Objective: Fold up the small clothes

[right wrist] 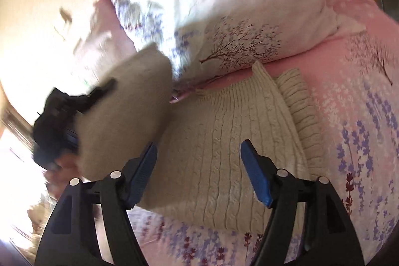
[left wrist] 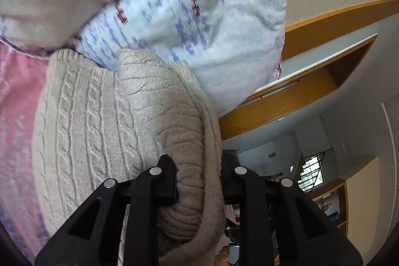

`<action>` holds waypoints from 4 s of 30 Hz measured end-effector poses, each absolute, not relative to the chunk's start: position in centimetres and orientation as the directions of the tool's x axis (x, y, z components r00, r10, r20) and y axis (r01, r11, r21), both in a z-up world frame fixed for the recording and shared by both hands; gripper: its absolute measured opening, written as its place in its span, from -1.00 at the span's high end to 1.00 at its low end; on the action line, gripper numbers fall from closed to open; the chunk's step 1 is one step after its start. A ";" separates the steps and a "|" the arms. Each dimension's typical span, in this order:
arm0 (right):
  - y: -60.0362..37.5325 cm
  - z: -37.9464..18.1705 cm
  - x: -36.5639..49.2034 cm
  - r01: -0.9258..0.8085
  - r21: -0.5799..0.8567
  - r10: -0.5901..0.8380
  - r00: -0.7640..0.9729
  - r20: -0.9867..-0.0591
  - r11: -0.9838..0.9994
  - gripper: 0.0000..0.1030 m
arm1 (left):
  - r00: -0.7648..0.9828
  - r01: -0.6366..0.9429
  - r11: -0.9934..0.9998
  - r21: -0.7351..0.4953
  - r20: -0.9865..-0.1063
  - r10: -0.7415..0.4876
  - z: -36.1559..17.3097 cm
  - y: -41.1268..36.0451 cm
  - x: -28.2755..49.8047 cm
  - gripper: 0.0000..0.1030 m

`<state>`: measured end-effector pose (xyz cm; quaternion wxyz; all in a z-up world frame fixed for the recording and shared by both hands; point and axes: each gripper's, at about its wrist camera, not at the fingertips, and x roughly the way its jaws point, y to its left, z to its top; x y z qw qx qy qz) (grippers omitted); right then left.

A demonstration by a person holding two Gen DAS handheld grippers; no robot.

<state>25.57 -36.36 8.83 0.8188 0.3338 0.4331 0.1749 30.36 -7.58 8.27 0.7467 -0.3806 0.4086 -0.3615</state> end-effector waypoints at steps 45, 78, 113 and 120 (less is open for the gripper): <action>-43.7 9.3 21.2 0.184 0.590 0.364 0.635 -0.682 0.786 0.00 | 0.358 0.297 0.741 -0.602 -0.649 -0.671 2.9 -2.2 21.2 -0.28; -41.9 7.1 19.1 0.219 0.533 0.339 0.565 -0.752 0.818 0.27 | 0.414 0.409 0.793 -0.451 -0.683 -0.602 3.0 -2.7 19.7 0.16; -45.1 2.4 27.5 0.351 0.656 0.456 0.504 -0.734 0.668 -0.30 | 0.491 0.246 0.907 -0.343 -0.762 -0.421 4.7 -6.6 25.9 -0.68; -44.9 1.8 27.8 0.342 0.687 0.498 0.495 -0.712 0.642 -0.31 | 0.444 0.213 0.902 -0.375 -0.785 -0.431 4.0 -6.1 27.8 -0.68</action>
